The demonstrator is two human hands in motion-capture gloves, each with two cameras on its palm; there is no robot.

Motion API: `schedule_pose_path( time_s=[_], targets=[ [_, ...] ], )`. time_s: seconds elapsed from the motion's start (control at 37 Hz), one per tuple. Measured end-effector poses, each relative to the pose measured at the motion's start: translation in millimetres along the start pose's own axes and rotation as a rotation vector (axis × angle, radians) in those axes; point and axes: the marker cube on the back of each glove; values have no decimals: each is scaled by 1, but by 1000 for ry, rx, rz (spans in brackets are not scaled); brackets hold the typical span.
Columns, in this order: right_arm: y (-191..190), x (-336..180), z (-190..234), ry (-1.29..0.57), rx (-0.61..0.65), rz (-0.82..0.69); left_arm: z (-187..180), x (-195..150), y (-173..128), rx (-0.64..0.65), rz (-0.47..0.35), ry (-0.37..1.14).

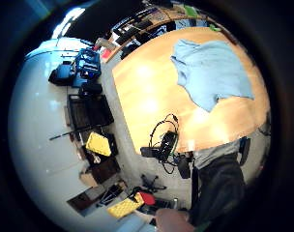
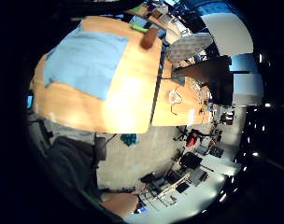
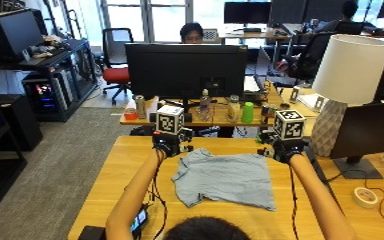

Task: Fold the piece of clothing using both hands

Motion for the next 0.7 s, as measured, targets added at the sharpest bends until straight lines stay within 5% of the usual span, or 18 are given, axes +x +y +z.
schedule_pose_path(
  time_s=[0.3,0.7],
  targets=[
    [26,-7,-8,9,2,-32,-3,-3,8,30,-52,-21],
    [-1,9,1,48,-14,28,3,-20,10,2,-96,-104]
  ],
)
